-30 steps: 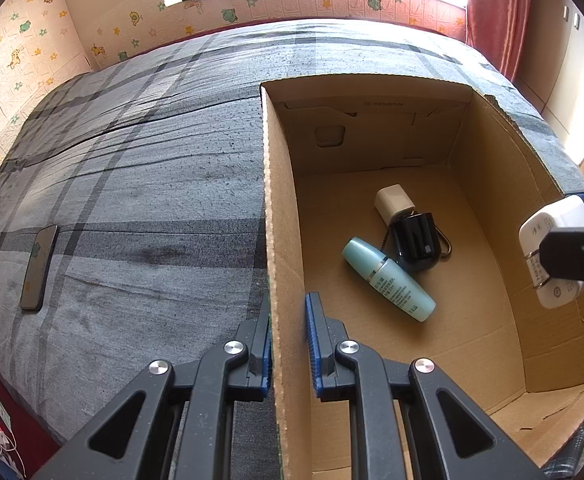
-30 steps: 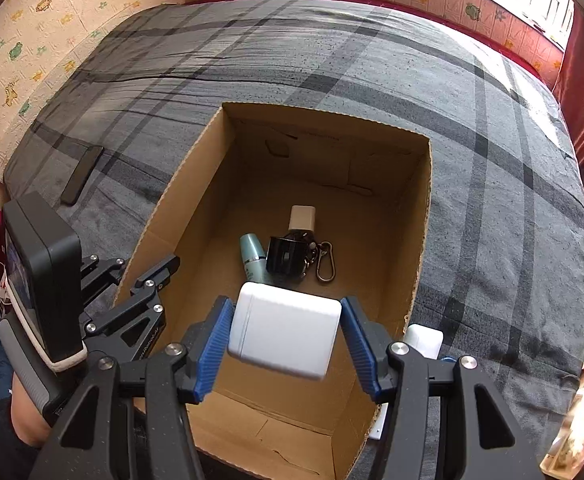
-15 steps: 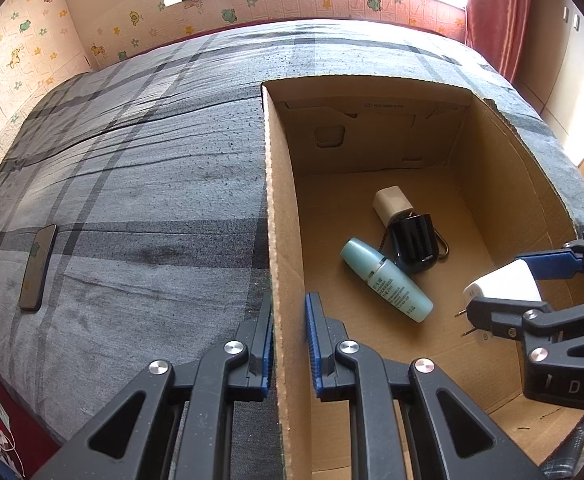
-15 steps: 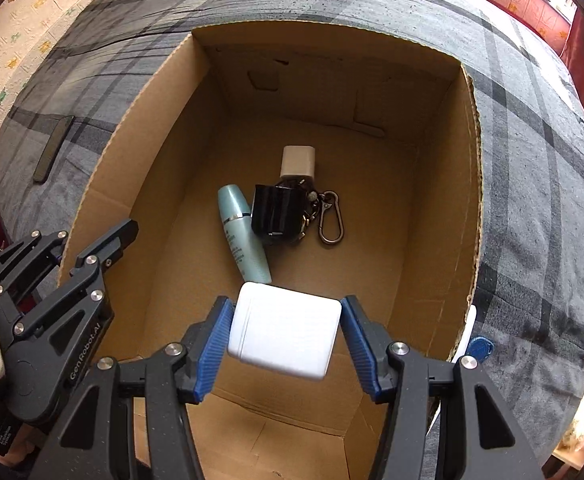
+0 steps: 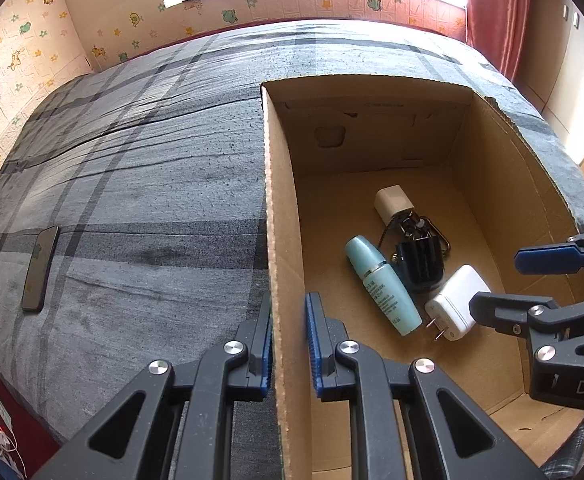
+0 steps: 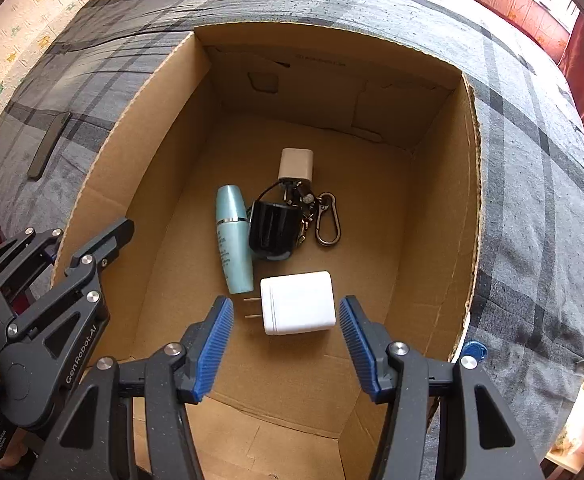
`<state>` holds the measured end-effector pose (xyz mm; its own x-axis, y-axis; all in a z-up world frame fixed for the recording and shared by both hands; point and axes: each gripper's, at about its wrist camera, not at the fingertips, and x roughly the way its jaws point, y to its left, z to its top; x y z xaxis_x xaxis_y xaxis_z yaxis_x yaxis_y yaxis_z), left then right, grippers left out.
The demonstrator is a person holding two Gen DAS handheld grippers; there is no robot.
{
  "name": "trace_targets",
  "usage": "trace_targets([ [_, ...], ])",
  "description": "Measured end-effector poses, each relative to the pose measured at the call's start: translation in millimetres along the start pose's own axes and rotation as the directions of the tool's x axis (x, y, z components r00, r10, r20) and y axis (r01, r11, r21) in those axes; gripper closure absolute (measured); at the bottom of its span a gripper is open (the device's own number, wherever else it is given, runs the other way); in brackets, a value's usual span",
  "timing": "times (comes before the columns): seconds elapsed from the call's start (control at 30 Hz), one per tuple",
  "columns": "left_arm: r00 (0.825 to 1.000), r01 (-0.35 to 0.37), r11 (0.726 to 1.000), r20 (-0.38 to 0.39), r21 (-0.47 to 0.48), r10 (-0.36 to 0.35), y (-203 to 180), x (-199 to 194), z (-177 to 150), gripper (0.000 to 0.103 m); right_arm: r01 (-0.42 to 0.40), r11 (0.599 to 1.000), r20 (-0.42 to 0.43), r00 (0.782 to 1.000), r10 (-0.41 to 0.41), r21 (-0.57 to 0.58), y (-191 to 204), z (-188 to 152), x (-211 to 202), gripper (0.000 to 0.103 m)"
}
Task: Organize rigid objects
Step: 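Lower the charger block into the box and open the right gripper, then move the right gripper back to the blue key fob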
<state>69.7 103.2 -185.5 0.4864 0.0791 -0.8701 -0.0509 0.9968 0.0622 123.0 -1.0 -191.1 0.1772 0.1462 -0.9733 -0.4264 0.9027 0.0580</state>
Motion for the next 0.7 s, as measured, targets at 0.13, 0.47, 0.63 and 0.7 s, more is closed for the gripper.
trace_targets([
  [0.13,1.0,-0.001,1.0,0.0,0.0,0.001,0,0,0,0.086,0.0,1.0,0.031,1.0,0.0,0.001,-1,0,-12,0.043],
  [0.47,1.0,-0.005,1.0,-0.002,0.003,0.005,0,0,1,0.086,-0.007,1.0,0.117,0.993,0.006,0.008,-7,1,-52,0.037],
  [0.63,1.0,-0.005,1.0,-0.002,0.003,0.005,0,0,1,0.086,-0.003,1.0,0.159,0.987,-0.002,0.03,-18,2,-71,0.027],
  [0.7,1.0,-0.006,1.0,-0.002,0.004,0.006,0,0,1,0.086,0.0,0.999,0.171,0.985,-0.007,0.043,-25,1,-78,0.023],
])
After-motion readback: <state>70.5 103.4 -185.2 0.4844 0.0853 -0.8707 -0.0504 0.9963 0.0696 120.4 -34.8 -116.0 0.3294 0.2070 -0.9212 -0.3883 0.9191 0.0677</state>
